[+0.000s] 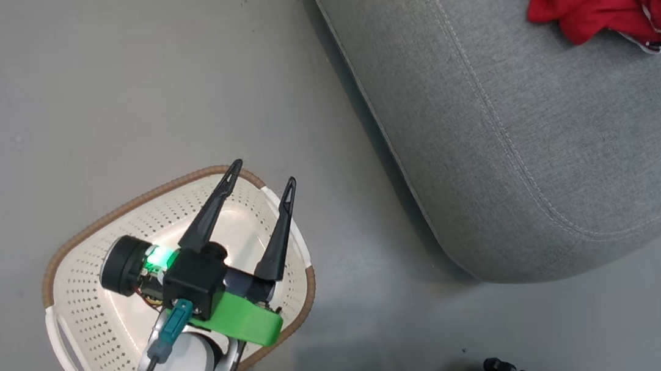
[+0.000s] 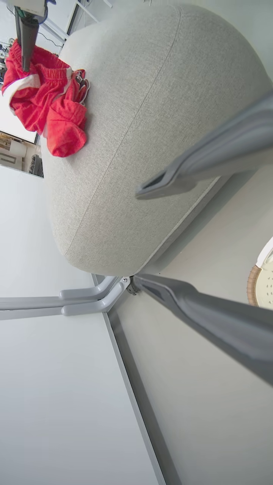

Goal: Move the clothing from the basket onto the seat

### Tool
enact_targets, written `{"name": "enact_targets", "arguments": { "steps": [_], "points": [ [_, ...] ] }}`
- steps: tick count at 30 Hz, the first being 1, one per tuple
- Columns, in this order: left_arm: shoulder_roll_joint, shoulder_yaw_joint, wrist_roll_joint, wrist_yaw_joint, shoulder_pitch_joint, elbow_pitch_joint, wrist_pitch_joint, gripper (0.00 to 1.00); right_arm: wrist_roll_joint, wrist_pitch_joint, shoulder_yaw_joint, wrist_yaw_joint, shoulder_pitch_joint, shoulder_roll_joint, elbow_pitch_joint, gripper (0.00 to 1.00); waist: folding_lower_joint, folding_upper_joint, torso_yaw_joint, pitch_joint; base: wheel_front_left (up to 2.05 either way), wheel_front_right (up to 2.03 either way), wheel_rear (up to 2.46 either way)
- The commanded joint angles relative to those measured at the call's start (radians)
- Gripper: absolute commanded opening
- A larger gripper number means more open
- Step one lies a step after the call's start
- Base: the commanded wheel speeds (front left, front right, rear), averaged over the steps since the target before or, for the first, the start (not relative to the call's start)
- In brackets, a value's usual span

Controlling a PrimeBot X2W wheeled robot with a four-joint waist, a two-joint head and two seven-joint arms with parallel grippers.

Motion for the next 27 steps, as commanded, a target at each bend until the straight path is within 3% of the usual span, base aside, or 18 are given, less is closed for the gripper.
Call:
{"name": "enact_targets", "arguments": {
  "steps": [1,9,17,23,27],
  "points": [
    [-0.010,0.008,-0.010,-0.002,0.023,0.003,0.000,1.00,0.017,-0.003,0.021,-0.002,0.024,-0.009,0.007,1.00,0.0000,0.0000,0.017,-0.089,0.00,0.00,0.00],
    [-0.062,0.050,-0.016,-0.002,0.073,0.000,0.000,1.00,0.100,-0.003,0.135,-0.002,0.081,-0.034,-0.066,1.00,0.0000,0.0000,0.032,-0.201,0.00,0.00,0.00],
    [-0.094,0.114,-0.020,-0.002,0.145,-0.013,0.000,1.00,0.082,-0.003,0.114,-0.002,0.198,-0.046,-0.355,1.00,0.0000,0.0000,0.079,-0.315,0.00,0.00,0.00],
    [-0.110,0.171,-0.024,-0.002,0.213,-0.020,0.000,1.00,-0.011,-0.003,0.033,-0.002,0.396,0.025,-0.643,1.00,0.0000,0.0000,0.165,-0.406,0.00,0.00,0.00],
    [-0.116,0.207,-0.021,-0.002,0.258,-0.021,0.000,1.00,-0.065,-0.003,0.009,-0.002,0.521,0.092,-0.759,1.00,0.0000,0.0000,0.221,-0.455,0.00,0.00,0.00]
  ]
}}
